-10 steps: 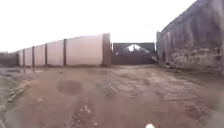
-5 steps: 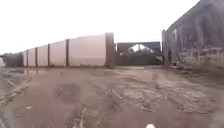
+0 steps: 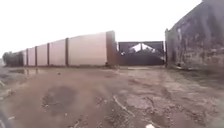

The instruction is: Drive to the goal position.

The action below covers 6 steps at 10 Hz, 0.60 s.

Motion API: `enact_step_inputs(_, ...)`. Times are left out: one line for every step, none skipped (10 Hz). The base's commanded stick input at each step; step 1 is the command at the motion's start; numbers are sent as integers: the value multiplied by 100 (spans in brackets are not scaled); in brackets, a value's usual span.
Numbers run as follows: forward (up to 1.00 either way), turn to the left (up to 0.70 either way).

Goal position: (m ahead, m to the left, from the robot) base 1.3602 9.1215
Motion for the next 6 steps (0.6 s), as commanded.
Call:
enact_step_inputs(70, 0)
enact_step_inputs(70, 30)
enact_step_inputs(70, 35)
enact_step_inputs(70, 35)
enact_step_inputs(70, 35)
enact_step_inputs(70, 35)
